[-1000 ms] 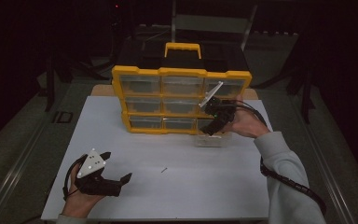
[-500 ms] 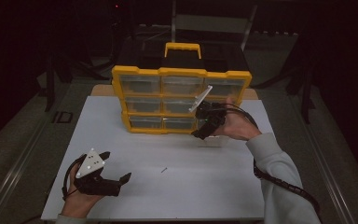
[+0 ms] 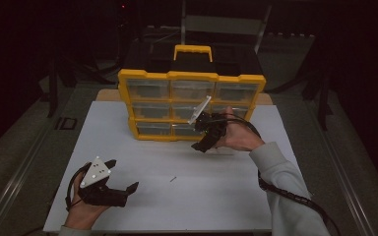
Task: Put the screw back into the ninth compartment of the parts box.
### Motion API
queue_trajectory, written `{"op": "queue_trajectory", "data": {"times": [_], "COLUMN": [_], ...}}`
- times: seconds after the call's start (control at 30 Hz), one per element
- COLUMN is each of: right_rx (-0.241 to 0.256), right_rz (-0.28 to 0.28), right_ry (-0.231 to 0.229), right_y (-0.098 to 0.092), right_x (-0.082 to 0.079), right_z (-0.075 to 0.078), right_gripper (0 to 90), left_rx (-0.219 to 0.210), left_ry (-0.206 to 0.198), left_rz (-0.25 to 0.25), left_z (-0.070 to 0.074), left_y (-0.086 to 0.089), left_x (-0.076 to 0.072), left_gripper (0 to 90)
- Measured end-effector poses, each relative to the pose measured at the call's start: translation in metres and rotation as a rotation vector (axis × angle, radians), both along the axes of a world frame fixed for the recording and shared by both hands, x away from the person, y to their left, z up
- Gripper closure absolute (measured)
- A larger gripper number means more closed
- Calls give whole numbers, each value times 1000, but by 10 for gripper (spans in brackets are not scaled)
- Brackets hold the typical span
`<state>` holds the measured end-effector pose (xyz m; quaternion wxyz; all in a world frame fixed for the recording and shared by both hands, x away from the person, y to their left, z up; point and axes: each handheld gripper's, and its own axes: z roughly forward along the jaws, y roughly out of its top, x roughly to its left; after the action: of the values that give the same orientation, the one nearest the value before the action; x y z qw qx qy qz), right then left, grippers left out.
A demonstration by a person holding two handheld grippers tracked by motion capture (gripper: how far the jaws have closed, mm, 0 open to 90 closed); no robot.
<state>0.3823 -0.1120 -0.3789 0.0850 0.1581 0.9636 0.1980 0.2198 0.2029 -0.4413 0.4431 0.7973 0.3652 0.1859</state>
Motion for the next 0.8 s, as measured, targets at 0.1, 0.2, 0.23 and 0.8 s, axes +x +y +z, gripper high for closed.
{"op": "queue_trajectory", "data": {"times": [0.1, 0.2, 0.23, 0.8], "right_rx": [-11, -14, -14, 10], "right_rz": [23, 41, 41, 116], "right_ry": [5, 7, 7, 32], "right_y": [6, 11, 11, 35], "right_x": [-2, -4, -4, -12], "right_z": [-4, -8, -8, -23], "right_gripper": [248, 248, 248, 260], "left_rx": [0, 1, 1, 1], "left_ry": [-1, 0, 0, -5], "left_rz": [0, -1, -1, -3], "left_z": [0, 0, 0, 1], "left_y": [0, 0, 0, -1], "left_x": [0, 0, 0, 0], "left_gripper": [9, 9, 9, 9]}}
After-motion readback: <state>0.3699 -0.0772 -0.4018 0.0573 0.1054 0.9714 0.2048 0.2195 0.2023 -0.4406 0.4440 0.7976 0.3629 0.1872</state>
